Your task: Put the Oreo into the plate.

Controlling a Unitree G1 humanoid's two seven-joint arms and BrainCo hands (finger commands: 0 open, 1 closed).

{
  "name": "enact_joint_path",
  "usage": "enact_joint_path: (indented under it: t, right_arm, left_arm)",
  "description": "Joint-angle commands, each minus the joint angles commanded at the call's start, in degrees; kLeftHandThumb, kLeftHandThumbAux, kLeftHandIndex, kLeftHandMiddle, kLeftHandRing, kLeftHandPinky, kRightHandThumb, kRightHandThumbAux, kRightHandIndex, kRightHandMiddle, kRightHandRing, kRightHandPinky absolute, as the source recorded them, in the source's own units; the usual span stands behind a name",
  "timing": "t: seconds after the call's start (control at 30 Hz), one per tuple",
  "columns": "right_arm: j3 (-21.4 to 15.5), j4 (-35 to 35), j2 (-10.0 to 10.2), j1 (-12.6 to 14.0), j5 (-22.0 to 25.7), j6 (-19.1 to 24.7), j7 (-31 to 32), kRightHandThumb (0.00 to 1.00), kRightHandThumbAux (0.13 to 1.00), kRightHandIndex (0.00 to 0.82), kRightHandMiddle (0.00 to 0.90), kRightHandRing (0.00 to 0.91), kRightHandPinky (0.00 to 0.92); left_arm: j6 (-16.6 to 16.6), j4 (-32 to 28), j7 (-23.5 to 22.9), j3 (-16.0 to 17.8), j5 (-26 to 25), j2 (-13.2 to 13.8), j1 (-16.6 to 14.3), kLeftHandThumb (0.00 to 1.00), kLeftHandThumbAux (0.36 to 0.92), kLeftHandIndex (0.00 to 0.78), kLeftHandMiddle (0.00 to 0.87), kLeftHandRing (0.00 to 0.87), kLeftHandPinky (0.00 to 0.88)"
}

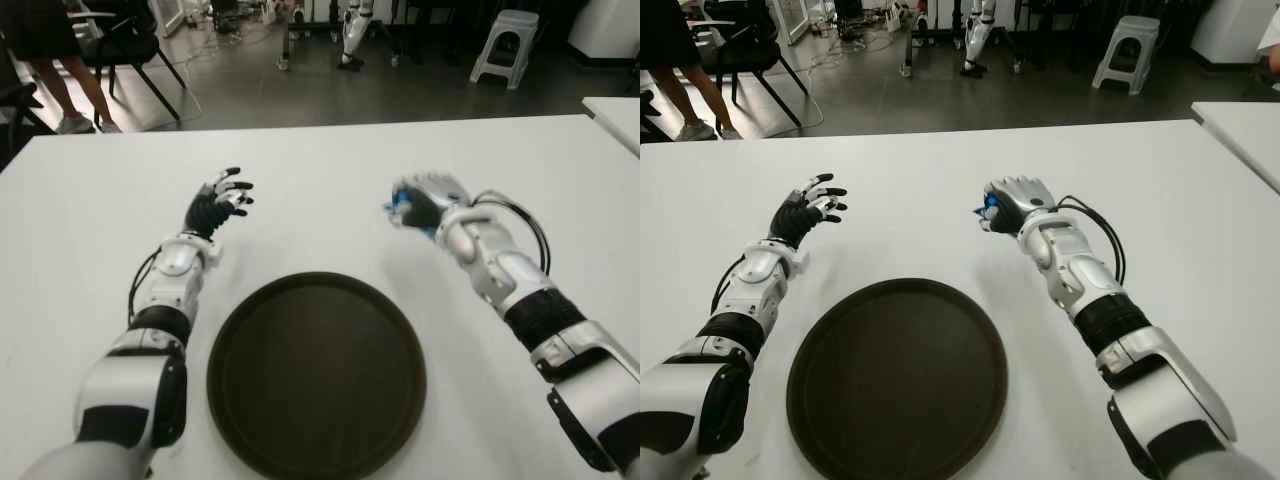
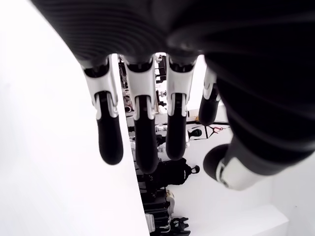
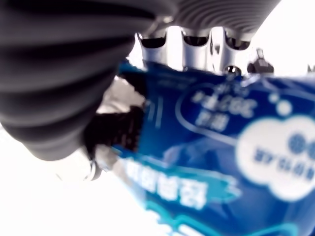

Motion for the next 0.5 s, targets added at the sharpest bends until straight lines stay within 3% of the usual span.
enact_joint_path:
  t: [0.5]
  right_arm:
    - [-3.11, -10.43, 0.61, 2.31, 0.46, 0.83, 0.44, 0.695, 0.735, 0.423, 0.594, 0.612, 0.621]
  left_arm:
    - [0.48, 1.05, -0.04, 0.25, 0.02, -0.15, -0.52, 0.193, 0.637, 0.158, 0.301, 0.348, 0.406]
